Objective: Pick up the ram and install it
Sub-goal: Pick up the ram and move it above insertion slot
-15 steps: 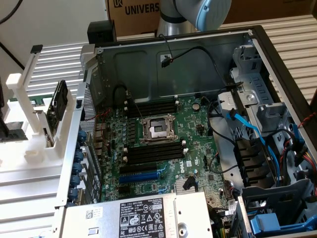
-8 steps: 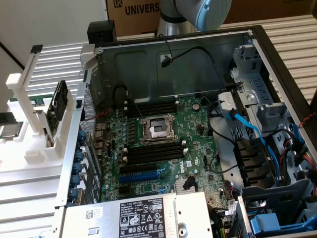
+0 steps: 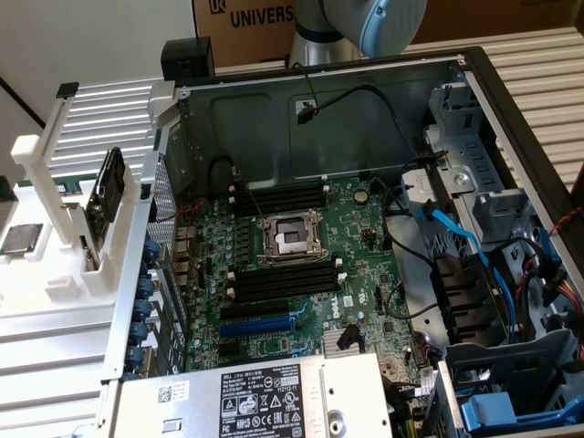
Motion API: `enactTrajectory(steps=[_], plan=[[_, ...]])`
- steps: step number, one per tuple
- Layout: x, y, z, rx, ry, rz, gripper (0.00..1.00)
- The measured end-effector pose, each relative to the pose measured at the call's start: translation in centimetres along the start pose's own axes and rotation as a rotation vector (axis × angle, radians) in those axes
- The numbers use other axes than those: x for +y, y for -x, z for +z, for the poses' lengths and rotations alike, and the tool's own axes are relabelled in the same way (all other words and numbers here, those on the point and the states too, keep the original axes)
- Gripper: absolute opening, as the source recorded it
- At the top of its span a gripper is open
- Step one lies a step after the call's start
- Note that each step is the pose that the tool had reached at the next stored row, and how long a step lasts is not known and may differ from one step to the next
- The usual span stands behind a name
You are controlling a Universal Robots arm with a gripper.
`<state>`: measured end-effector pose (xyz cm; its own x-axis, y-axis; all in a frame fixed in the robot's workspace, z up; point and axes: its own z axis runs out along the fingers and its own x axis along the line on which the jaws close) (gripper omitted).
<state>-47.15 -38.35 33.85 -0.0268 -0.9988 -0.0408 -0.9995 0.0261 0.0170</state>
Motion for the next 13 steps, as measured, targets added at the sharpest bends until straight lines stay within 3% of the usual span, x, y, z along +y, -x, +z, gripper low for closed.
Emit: enactTrajectory(steps=[5, 7, 9, 11, 13], plan=[[0.00, 0.0, -0.01, 0.0003, 0.0001, 0.000, 0.13], [0.01, 0.1, -0.11, 0.0033, -0.0001, 0.000, 0.13], [0.01, 0.2, -0.61, 0.0145, -0.0025, 0.000, 0.13], [0.02, 0.2, -0.88, 0.0302, -0.0032, 0.000, 0.13], [-0.01, 0.2, -1.11, 0.0389, -0.0033, 0.000, 0.13]])
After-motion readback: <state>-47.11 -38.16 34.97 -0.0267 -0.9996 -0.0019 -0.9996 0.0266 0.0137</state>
